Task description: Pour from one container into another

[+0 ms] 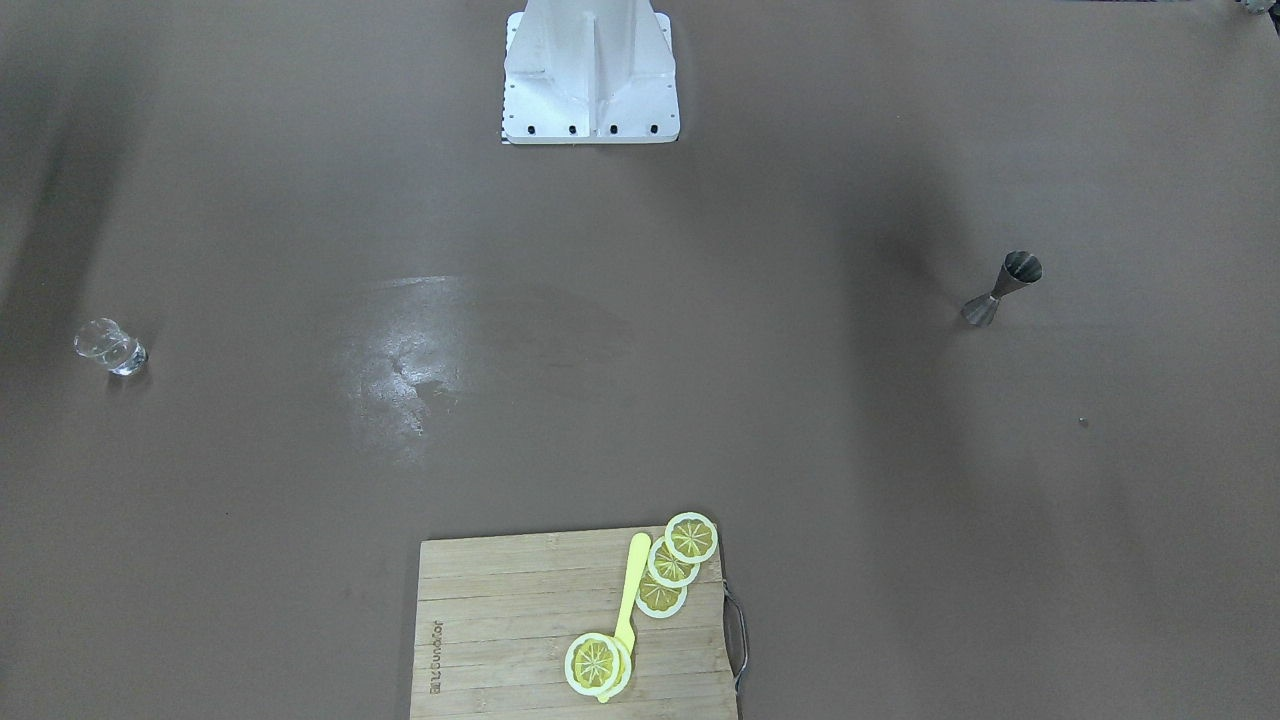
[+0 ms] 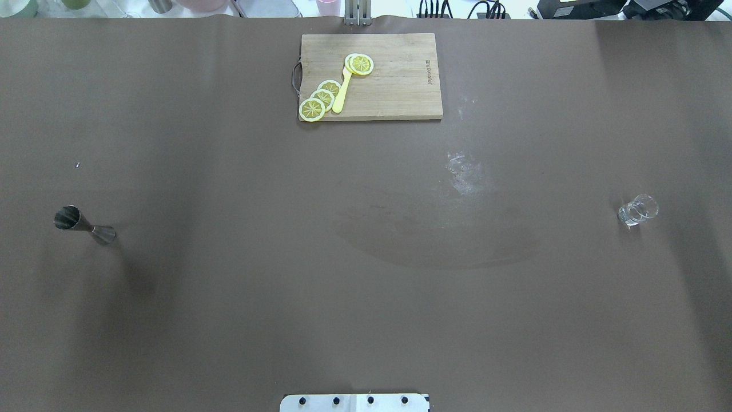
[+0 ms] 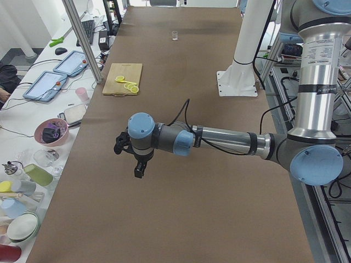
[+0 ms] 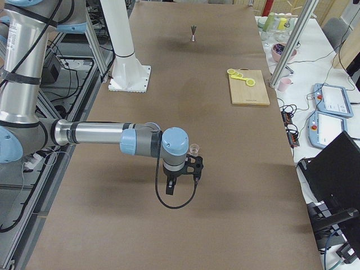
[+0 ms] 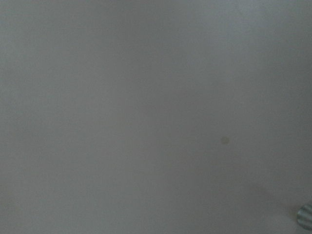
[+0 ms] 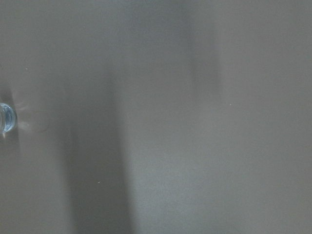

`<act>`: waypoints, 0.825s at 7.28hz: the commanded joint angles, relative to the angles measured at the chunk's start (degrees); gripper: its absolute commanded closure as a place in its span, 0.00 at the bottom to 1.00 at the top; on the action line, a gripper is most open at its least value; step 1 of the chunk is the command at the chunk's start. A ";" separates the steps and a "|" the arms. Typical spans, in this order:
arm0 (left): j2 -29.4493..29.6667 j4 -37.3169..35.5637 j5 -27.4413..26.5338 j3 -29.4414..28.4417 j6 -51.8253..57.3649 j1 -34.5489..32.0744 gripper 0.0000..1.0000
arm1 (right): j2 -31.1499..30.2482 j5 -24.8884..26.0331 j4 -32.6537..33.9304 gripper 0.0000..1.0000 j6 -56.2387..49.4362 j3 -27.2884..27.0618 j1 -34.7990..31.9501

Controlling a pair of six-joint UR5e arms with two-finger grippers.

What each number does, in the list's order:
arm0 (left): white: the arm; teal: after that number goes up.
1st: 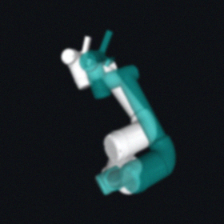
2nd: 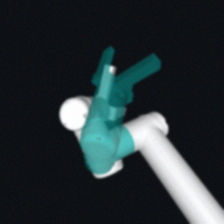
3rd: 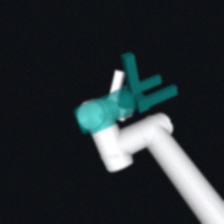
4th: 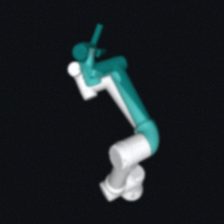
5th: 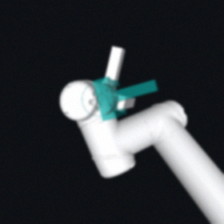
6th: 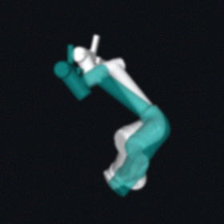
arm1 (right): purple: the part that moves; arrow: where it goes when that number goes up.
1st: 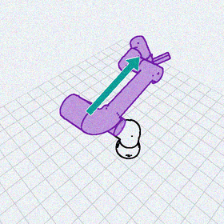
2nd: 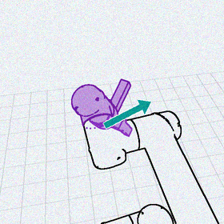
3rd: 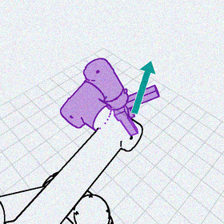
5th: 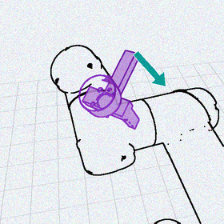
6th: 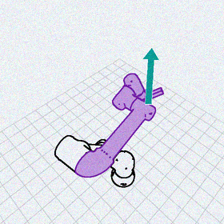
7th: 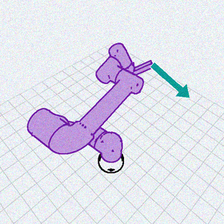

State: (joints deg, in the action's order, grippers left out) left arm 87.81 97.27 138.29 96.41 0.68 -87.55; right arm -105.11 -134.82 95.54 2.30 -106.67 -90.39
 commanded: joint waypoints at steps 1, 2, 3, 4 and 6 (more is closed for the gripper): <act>-7.36 -0.15 0.23 3.24 -0.07 -1.12 0.02 | 0.08 0.00 -0.87 0.00 0.07 0.05 0.03; -8.69 -2.41 0.31 3.52 0.02 -2.17 0.02 | 0.08 0.00 -1.14 0.00 -0.01 0.06 -0.05; -10.88 -3.22 0.31 4.56 0.02 -2.70 0.02 | 0.08 0.00 -1.23 0.00 -0.01 0.06 0.03; -12.38 -3.22 0.14 5.18 0.02 -2.80 0.02 | 0.08 0.00 -1.14 0.00 0.07 0.06 -0.05; -12.40 -3.31 -0.04 5.10 0.02 -2.97 0.02 | 0.08 -0.09 -1.23 0.00 0.07 0.06 -0.05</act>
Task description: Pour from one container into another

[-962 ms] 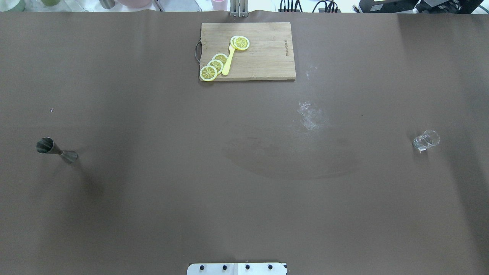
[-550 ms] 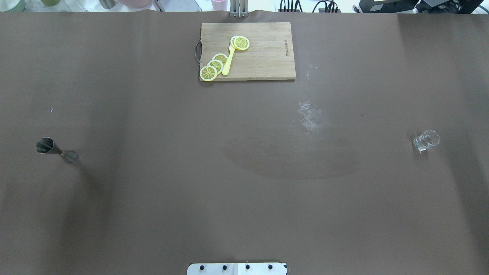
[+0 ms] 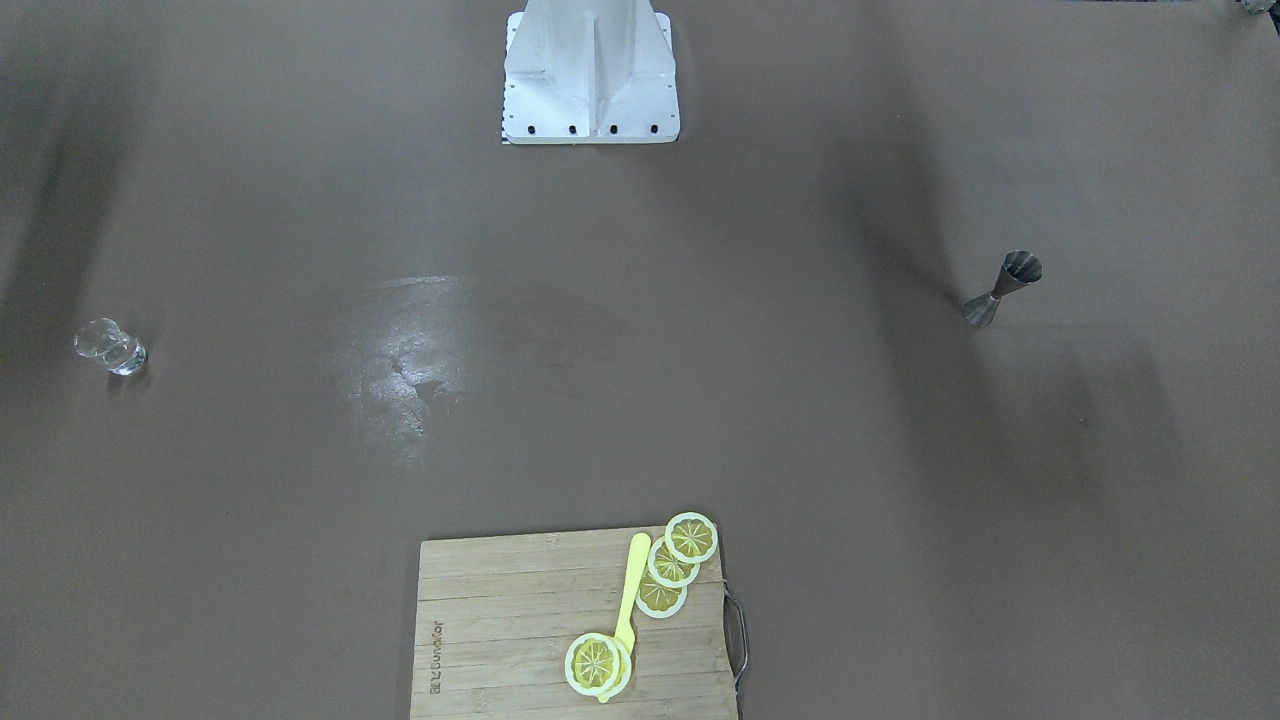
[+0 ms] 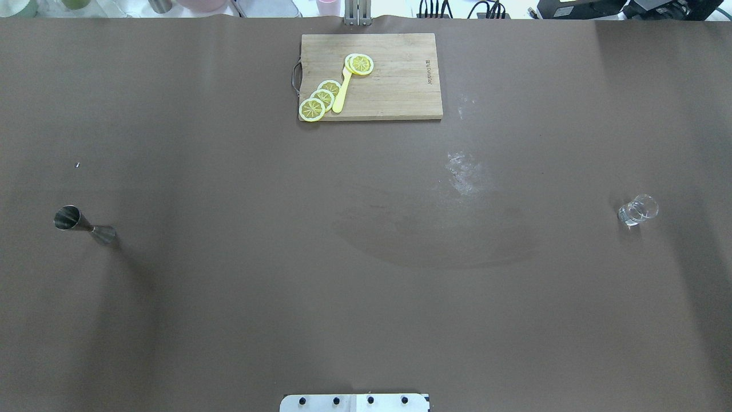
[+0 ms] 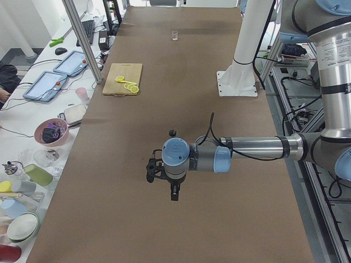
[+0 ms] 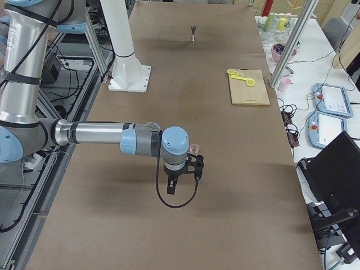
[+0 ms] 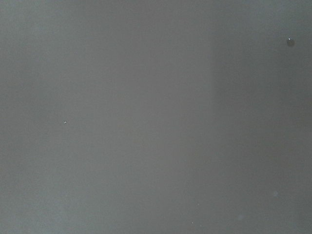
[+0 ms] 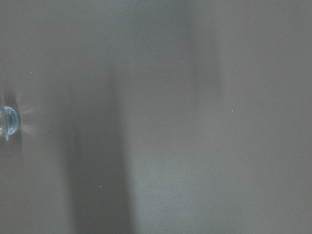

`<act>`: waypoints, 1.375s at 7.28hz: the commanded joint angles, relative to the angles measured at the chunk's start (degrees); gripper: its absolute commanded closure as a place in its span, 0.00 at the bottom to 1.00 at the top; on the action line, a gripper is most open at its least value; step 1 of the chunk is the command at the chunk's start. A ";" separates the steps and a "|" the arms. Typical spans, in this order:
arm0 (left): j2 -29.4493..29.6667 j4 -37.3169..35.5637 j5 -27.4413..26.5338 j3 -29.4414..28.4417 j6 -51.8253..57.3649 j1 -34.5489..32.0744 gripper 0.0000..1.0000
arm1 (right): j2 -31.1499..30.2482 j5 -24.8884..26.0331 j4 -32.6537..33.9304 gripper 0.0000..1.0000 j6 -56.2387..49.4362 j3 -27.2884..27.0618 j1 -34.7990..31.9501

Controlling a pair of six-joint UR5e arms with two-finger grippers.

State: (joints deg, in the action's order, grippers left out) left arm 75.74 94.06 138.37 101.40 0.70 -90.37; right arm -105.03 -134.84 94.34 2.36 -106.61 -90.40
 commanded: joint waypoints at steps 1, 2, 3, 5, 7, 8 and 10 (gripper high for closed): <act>-0.25 -0.10 -0.47 0.11 0.00 -0.15 0.02 | 0.00 -0.07 -0.03 0.00 0.01 0.00 -0.04; -0.33 -0.10 -0.56 0.55 0.00 -0.15 0.02 | 0.00 -0.16 -0.03 0.00 0.10 -0.09 0.04; -0.25 -0.10 -0.56 0.81 0.00 -0.15 0.02 | 0.00 -0.24 -0.03 0.00 0.10 -0.09 -0.04; -0.24 -0.01 -0.73 0.99 0.44 -0.15 0.02 | 0.00 -0.24 -0.03 0.00 0.10 -0.17 -0.04; -0.07 -0.01 -0.74 1.43 0.44 -0.15 0.02 | 0.00 -0.24 -0.03 0.00 0.01 -0.09 -0.04; -0.07 -0.01 -0.74 1.43 0.44 -0.15 0.02 | 0.00 -0.24 -0.03 0.00 0.10 -0.09 -0.04; -0.16 -0.01 -1.17 1.34 0.44 -0.15 0.02 | 0.00 -0.24 -0.03 0.00 0.19 -0.09 -0.04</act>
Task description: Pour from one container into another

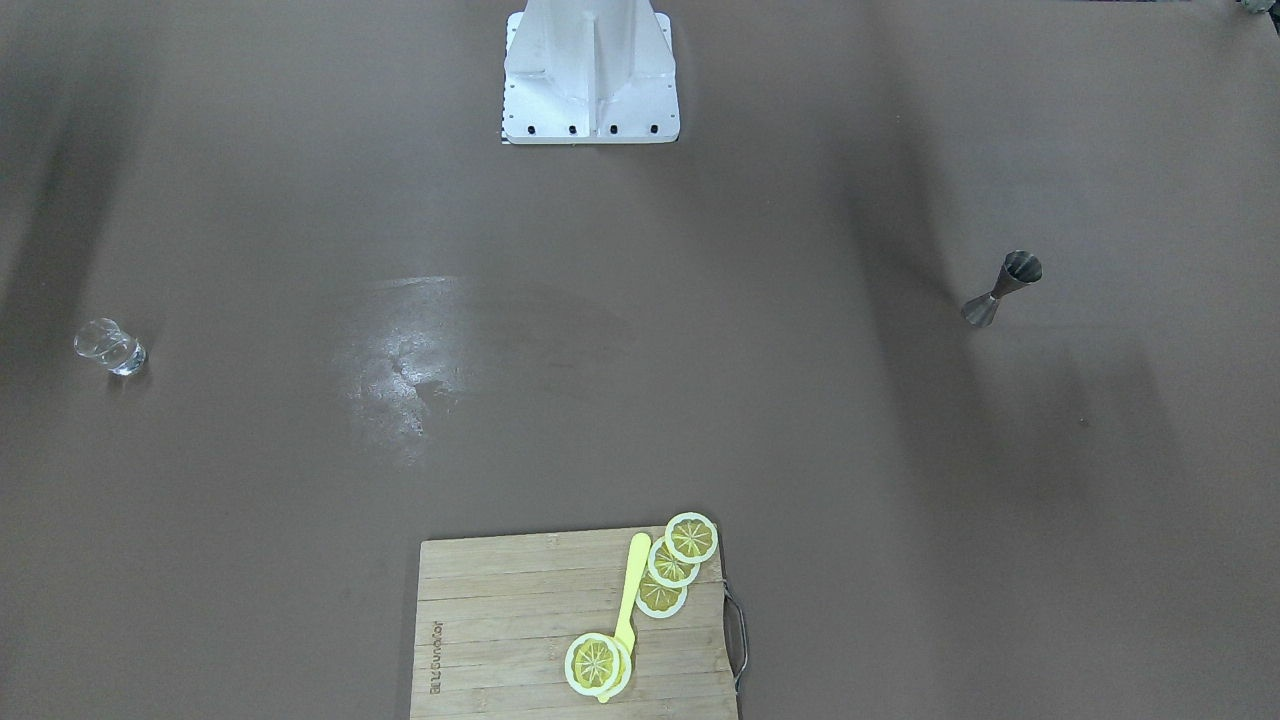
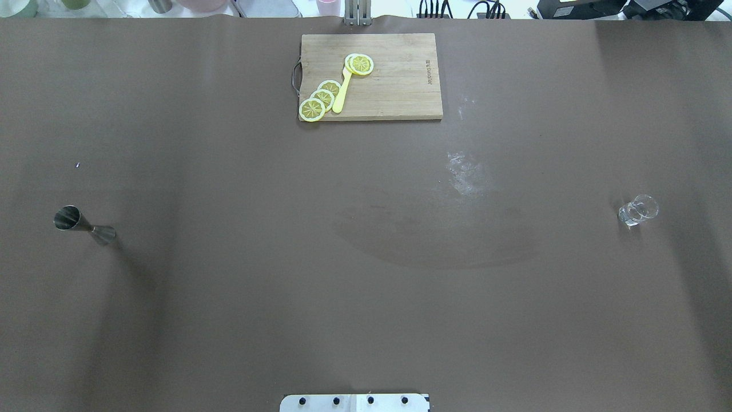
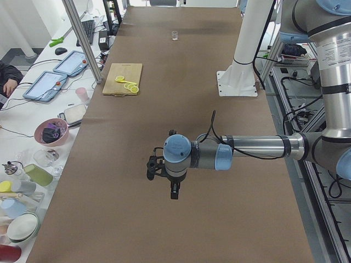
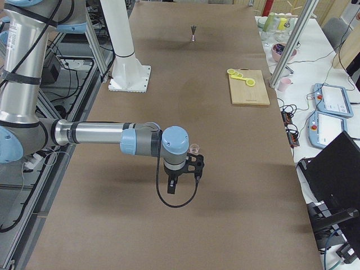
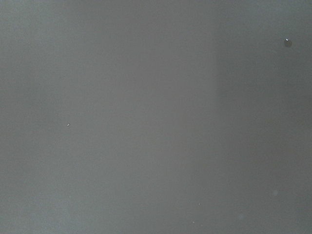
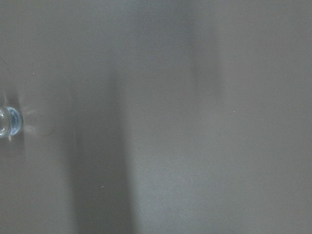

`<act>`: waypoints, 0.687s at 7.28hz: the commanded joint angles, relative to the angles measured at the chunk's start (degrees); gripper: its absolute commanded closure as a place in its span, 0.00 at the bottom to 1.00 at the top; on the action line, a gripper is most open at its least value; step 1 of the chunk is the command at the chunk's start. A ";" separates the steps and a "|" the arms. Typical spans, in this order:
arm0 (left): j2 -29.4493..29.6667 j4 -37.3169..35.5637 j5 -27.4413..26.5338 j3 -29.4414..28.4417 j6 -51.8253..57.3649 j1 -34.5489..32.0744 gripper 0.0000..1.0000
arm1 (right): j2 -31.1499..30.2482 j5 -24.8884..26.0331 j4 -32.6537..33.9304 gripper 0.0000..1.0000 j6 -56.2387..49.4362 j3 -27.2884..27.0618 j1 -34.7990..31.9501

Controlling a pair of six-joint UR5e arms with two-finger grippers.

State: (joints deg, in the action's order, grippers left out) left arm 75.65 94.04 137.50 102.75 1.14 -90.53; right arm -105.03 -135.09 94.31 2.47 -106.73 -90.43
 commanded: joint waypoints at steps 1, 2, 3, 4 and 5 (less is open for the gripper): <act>0.11 0.00 -0.30 -0.27 0.00 0.09 0.02 | -0.09 0.09 0.00 0.00 -0.09 0.55 0.00; 0.20 -0.09 -0.30 -0.27 0.00 0.09 0.02 | -0.09 0.09 0.00 0.00 -0.10 0.90 0.08; 0.37 -0.09 -0.30 -0.27 -0.09 0.09 0.02 | 0.00 0.00 0.00 0.00 -0.10 0.82 0.00; 0.46 -0.09 -0.30 -0.27 -0.09 0.09 0.02 | 0.09 0.00 0.00 0.00 -0.10 0.82 0.00; 0.46 -0.09 -0.30 -0.36 -0.09 0.17 0.01 | 0.09 0.00 0.00 0.00 -0.10 0.65 0.08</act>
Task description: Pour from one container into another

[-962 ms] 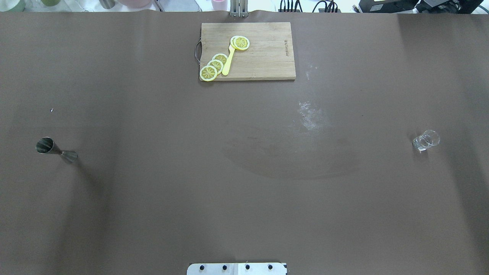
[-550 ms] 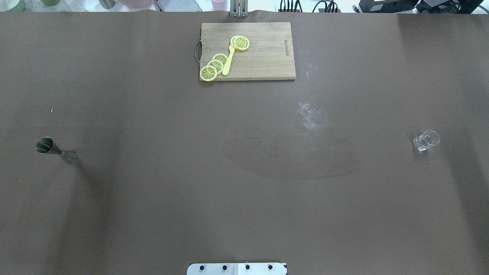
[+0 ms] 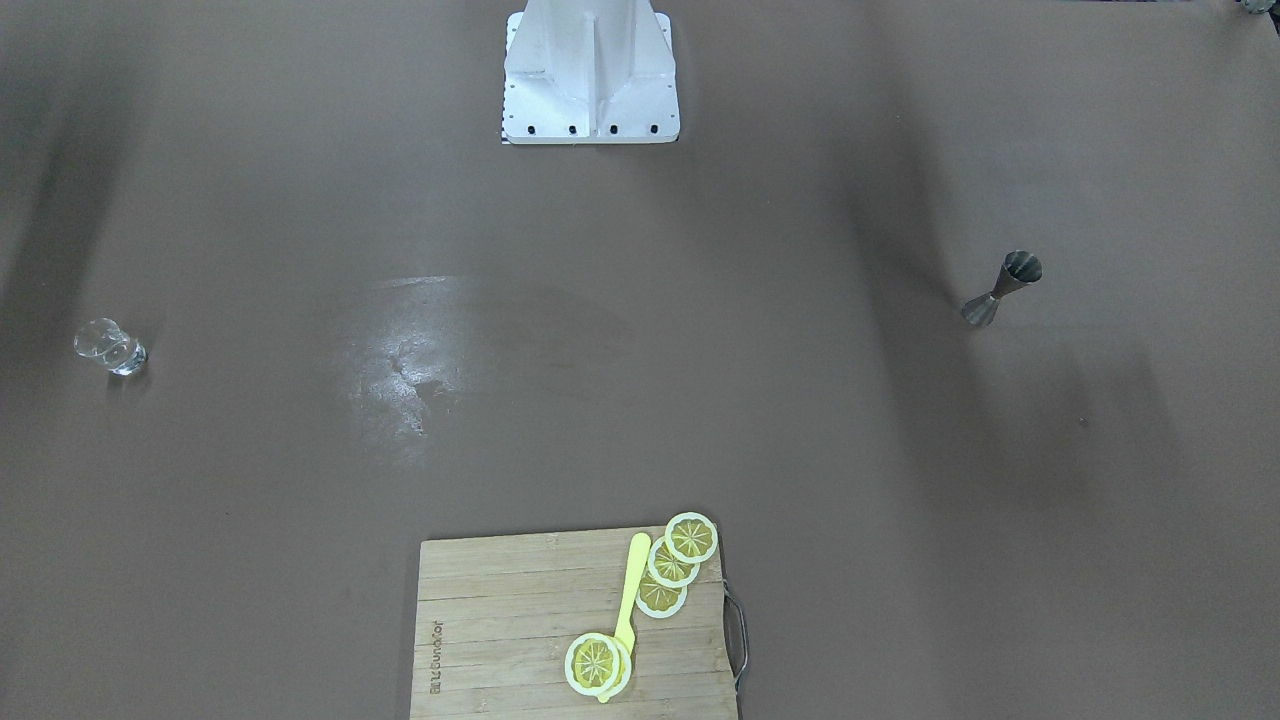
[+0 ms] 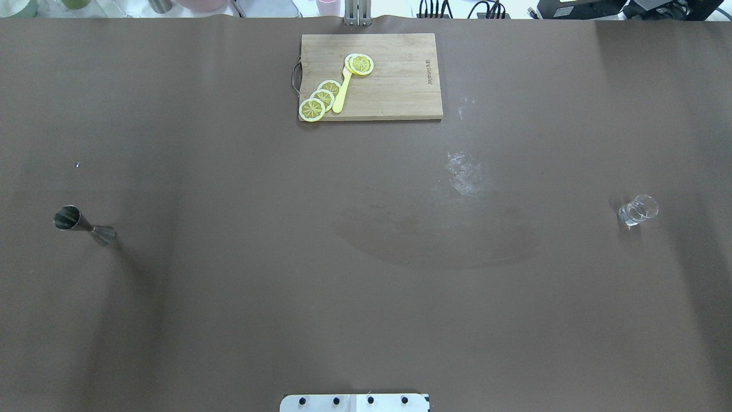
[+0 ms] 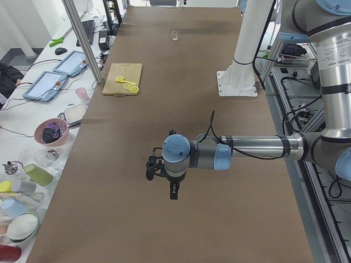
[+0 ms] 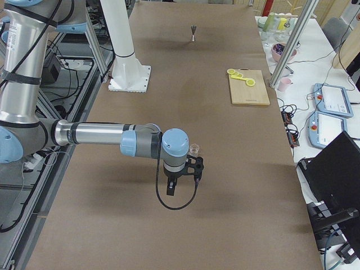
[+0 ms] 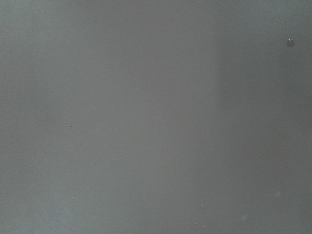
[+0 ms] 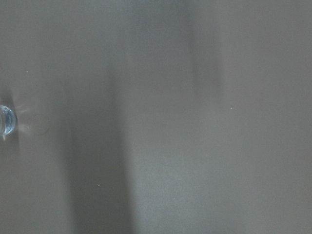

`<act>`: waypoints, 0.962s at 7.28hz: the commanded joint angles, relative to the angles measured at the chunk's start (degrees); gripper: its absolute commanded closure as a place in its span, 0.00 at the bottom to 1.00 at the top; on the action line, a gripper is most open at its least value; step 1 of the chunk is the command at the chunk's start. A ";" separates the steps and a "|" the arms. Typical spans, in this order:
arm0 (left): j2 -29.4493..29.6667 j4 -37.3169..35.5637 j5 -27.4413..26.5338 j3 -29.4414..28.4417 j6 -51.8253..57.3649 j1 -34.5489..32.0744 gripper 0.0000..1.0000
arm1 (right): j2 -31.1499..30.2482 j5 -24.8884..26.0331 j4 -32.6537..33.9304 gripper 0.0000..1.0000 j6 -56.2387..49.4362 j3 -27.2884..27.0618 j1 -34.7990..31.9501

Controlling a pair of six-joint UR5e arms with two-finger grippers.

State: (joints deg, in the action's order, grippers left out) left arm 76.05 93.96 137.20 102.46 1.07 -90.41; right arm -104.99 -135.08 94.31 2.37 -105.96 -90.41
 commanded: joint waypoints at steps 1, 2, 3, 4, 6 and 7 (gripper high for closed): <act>-0.11 0.00 -0.09 0.11 -0.01 -0.03 0.02 | 0.05 -0.01 0.00 0.00 0.09 -0.12 -0.03; -0.20 0.00 0.00 0.11 -0.01 -0.03 0.02 | 0.05 -0.01 0.00 0.00 0.09 -0.30 -0.03; -0.20 0.00 -0.09 0.11 -0.01 -0.03 0.02 | 0.05 -0.01 0.00 0.00 0.00 -0.21 0.06; -0.29 0.00 -0.09 0.11 -0.01 -0.03 0.02 | 0.05 -0.01 0.00 0.00 0.00 -0.21 0.06; -0.47 0.00 -1.05 0.11 -0.01 -0.03 0.02 | 0.14 -0.01 -0.09 0.00 0.09 -0.39 0.06; -0.47 0.00 -1.58 0.03 -0.01 -0.03 0.02 | 0.14 -0.01 -0.09 0.00 0.09 -0.39 0.06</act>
State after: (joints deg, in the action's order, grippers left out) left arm 75.65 93.95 136.34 102.53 1.05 -90.44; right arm -104.87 -135.09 94.25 2.45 -106.30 -90.38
